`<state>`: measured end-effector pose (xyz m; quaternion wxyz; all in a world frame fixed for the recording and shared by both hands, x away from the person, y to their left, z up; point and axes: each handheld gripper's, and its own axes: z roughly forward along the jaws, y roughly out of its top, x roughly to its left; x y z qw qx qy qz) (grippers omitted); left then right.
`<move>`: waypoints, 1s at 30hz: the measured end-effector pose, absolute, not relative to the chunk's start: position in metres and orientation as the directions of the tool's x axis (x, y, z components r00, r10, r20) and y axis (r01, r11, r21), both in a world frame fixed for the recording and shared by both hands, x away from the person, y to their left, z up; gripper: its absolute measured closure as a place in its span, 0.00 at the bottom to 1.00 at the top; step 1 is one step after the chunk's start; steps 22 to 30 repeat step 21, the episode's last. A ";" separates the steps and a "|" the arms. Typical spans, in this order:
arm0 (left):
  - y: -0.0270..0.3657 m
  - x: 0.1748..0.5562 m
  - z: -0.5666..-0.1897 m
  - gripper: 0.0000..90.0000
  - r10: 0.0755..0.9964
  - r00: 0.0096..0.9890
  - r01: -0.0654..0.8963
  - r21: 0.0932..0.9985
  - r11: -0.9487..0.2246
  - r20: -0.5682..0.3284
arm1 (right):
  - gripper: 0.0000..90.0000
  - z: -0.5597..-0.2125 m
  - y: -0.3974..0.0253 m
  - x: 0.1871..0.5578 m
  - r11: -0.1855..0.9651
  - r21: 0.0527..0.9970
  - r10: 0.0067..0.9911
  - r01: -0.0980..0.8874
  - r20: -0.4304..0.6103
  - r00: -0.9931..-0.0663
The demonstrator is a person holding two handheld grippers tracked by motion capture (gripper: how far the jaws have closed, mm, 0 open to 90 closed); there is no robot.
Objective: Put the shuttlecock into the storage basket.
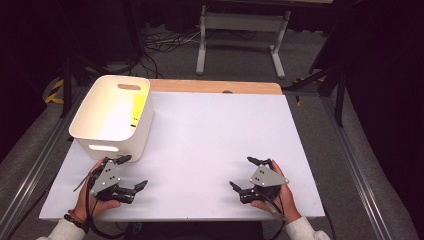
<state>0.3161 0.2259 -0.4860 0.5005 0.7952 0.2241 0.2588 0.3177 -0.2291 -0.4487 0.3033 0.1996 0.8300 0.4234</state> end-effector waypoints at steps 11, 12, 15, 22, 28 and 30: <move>0.224 0.317 -0.487 0.07 0.610 0.770 0.102 0.907 -0.408 0.188 | 0.07 -0.449 -0.230 0.319 0.559 0.825 0.589 0.077 -0.330 -0.738; 0.224 0.317 -0.487 0.07 0.608 0.771 0.099 0.907 -0.410 0.190 | 0.07 -0.449 -0.231 0.318 0.560 0.825 0.589 0.077 -0.330 -0.738; 0.224 0.317 -0.487 0.07 0.609 0.772 0.103 0.908 -0.406 0.184 | 0.07 -0.449 -0.231 0.319 0.556 0.827 0.593 0.080 -0.327 -0.736; 0.222 0.316 -0.487 0.06 0.599 0.779 0.106 0.902 -0.418 0.186 | 0.07 -0.448 -0.231 0.318 0.548 0.833 0.596 0.075 -0.326 -0.734; 0.222 0.316 -0.487 0.06 0.599 0.779 0.106 0.902 -0.418 0.186 | 0.07 -0.448 -0.231 0.318 0.548 0.833 0.596 0.075 -0.326 -0.734; 0.222 0.316 -0.487 0.06 0.599 0.779 0.106 0.902 -0.418 0.186 | 0.07 -0.448 -0.231 0.318 0.548 0.833 0.596 0.075 -0.326 -0.734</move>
